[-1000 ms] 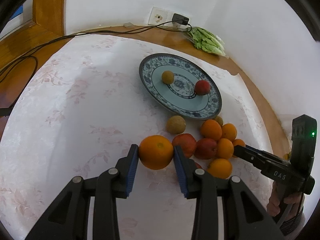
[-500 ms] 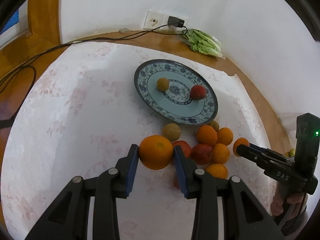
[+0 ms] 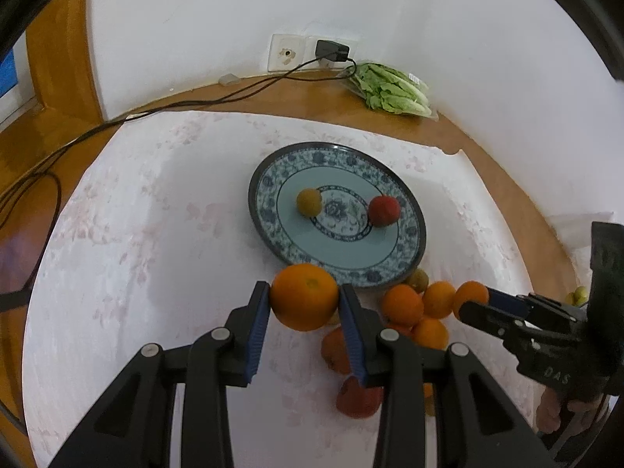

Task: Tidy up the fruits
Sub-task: 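Grasp the large orange with the left gripper while the right grasps a small orange, then carry both oranges onto the plate and lower them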

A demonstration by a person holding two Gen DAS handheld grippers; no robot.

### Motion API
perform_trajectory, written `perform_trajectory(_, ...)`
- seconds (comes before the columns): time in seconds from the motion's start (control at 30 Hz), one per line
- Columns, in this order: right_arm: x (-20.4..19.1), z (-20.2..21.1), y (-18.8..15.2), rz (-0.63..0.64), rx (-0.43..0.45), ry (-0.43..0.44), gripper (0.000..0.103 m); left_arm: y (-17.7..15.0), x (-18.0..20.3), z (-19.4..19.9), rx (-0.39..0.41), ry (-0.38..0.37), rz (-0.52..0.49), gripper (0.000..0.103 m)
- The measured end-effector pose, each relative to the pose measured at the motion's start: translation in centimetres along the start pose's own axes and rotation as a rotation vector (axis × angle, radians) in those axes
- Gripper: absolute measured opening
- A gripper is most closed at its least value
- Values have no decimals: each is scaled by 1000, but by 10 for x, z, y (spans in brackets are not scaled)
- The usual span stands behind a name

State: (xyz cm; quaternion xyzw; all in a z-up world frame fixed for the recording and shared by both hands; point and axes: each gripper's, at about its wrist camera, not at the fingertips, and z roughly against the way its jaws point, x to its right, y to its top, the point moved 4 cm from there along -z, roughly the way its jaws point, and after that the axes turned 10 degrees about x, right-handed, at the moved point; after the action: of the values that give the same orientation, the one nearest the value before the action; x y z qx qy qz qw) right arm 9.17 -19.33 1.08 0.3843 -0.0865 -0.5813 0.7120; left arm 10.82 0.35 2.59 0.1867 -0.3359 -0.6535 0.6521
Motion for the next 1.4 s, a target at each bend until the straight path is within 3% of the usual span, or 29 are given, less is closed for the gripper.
perform_trajectory(1.4,-20,-29,40,68,41,20,35,23,13,-59,-34,-40,-41,37)
